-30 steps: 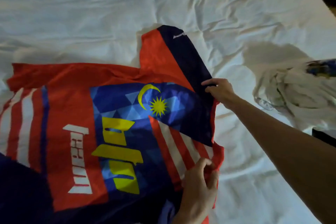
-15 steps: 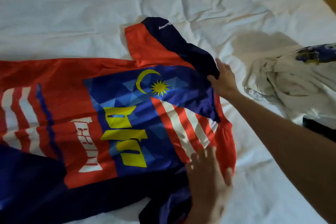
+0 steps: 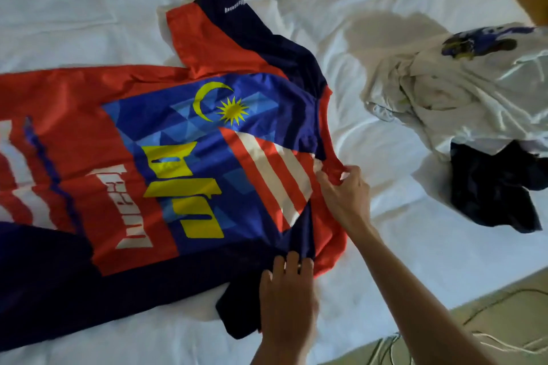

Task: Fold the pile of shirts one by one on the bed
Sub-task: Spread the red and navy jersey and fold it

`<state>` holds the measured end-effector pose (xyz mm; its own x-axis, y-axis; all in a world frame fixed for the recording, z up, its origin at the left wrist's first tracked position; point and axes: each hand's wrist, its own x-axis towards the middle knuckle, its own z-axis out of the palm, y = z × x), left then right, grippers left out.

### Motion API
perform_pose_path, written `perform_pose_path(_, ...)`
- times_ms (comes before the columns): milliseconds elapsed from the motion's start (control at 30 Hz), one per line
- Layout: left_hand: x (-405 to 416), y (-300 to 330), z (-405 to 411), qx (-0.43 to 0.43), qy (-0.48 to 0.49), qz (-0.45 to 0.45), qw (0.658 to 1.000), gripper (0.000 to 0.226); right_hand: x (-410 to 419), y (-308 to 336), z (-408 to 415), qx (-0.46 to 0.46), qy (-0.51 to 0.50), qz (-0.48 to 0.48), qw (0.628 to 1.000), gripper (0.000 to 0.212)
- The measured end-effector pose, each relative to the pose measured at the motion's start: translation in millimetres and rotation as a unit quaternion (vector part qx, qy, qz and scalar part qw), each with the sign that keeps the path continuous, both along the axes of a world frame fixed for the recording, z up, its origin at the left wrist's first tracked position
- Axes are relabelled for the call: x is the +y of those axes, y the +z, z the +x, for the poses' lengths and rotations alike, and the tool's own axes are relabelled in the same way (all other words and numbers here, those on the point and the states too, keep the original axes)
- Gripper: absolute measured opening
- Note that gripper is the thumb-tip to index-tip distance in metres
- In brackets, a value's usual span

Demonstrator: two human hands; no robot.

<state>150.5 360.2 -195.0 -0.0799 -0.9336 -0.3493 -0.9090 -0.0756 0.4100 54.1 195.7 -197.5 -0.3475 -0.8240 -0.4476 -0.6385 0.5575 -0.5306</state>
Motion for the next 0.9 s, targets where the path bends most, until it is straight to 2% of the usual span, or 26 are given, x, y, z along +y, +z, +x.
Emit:
perform_pose_path(67,-3.5,7.2,-8.6,0.032,-0.011,0.009,0.999,0.050,10.1,-2.9,-7.3,0.015,0.016,0.029,0.999,0.041)
perform_pose_path(133,1.1,13.8,-22.7,0.070,-0.032,0.042,0.996,0.054,16.4,-5.3,-21.8,0.038,0.019,0.010,0.999,0.028)
perform_pose_path(200,3.9,21.2,-26.7,0.127,-0.056,0.067,0.988,0.054,21.5,-7.2,-36.0,0.041,-0.006,-0.021,0.999,0.023)
perform_pose_path(300,10.3,17.5,-11.6,0.203,-0.034,0.094,0.974,0.037,36.8,-12.9,-34.7,0.058,0.005,-0.063,0.996,0.039)
perform_pose_path(333,13.8,15.5,0.1,0.224,-0.006,0.074,0.972,0.038,45.0,-14.1,-25.8,0.090,0.028,-0.084,0.992,0.050)
perform_pose_path(400,22.7,12.6,34.1,0.266,0.105,-0.028,0.958,0.032,64.6,-12.6,1.5,0.175,0.098,-0.147,0.969,0.063)
perform_pose_path(467,33.1,5.8,79.7,0.218,0.179,-0.139,0.949,0.021,87.2,-12.1,37.6,0.175,0.189,-0.221,0.940,0.063)
perform_pose_path(567,46.8,-3.8,161.4,0.083,0.201,-0.215,0.952,0.024,122.3,-21.3,100.9,0.079,0.361,-0.258,0.892,0.062)
perform_pose_path(667,70.2,-13.6,241.8,-0.021,0.151,-0.174,0.973,0.055,154.1,-34.4,158.9,0.037,0.549,-0.239,0.800,0.076)
perform_pose_path(733,89.7,-19.1,290.6,-0.069,0.101,-0.121,0.985,0.076,165.2,-45.4,183.7,0.063,0.635,-0.222,0.737,0.083)
perform_pose_path(767,99.3,-21.5,313.3,-0.090,0.085,-0.105,0.987,0.083,167.1,-50.8,191.8,0.081,0.656,-0.217,0.718,0.084)
perform_pose_path(900,127.2,-31.5,372.1,-0.166,0.093,-0.077,0.979,0.090,166.2,-62.0,207.2,0.129,0.656,-0.233,0.706,0.074)
